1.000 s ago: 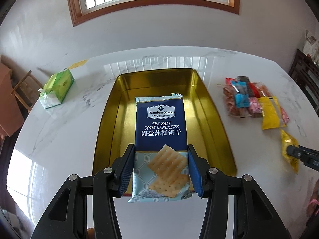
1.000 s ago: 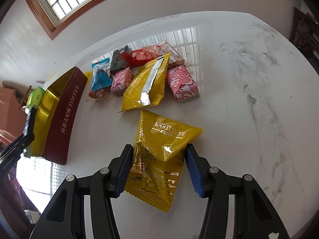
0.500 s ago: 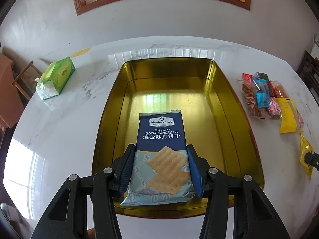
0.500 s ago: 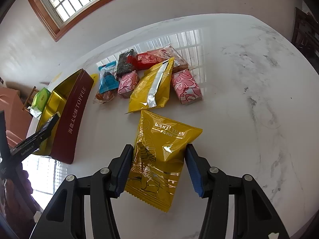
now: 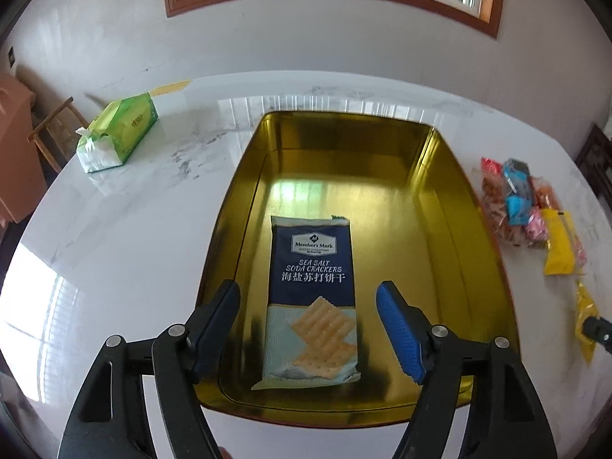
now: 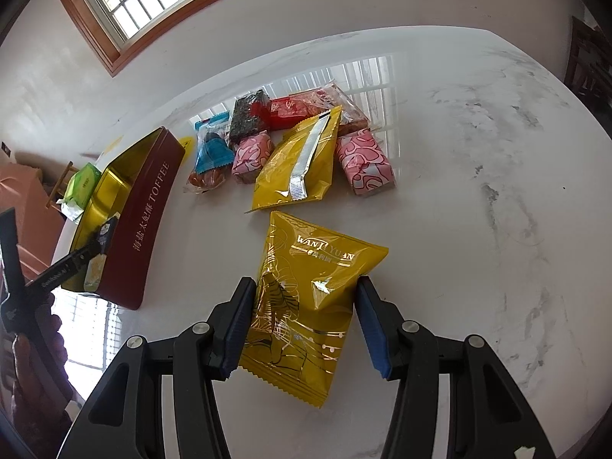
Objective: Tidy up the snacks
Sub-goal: 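Carry the crackers pack into the tin and open the left tool, then carry the gold pastry bag into the tin with the right tool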
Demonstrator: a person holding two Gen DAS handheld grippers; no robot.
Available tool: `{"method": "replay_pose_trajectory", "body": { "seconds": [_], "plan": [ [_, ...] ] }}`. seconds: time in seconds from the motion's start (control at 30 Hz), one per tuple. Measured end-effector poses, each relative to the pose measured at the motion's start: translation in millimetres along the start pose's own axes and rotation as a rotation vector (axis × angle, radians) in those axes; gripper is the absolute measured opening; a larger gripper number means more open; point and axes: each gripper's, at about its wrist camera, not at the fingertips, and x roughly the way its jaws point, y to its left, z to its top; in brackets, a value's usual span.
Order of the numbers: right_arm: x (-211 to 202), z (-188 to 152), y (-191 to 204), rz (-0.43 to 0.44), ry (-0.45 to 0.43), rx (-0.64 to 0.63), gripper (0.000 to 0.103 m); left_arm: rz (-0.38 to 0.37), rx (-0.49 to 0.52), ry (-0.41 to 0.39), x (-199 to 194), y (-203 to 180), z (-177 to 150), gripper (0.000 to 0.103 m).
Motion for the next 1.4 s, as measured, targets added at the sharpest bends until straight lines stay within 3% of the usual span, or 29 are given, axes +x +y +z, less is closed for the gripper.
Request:
{"method": "replay_pose_trajectory", "body": {
  "seconds": [0.13, 0.43, 0.6, 0.7, 0.97, 1.2, 1.4],
  "plan": [
    [1, -1, 0, 0.001, 0.003, 0.000, 0.050, 0.044, 0.021, -0.050, -11, -3, -1, 0.087],
    [-1, -1, 0, 0.009, -0.009, -0.004, 0.050, 0.028, -0.024, -0.118, -40, -4, -18, 0.098],
    [-6, 0, 8, 0.019, -0.023, -0.027, 0.050, 0.048, -0.027, -0.092, -43, -3, -43, 0.098],
    [-11, 2, 15, 0.027, -0.032, -0.045, 0.050, 0.018, -0.084, -0.121, -54, 7, -56, 0.098],
    [-21, 13, 36, 0.052, -0.059, -0.089, 0.050, 0.043, -0.136, -0.154, -70, 32, -85, 0.098],
    [-31, 32, 100, 0.148, -0.093, -0.207, 0.050, 0.040, -0.179, -0.081, -55, 49, -110, 0.098],
    [-19, 41, 167, 0.229, -0.075, -0.309, 0.050, 0.043, -0.152, -0.055, -45, 41, -119, 0.098]
  ]
}}
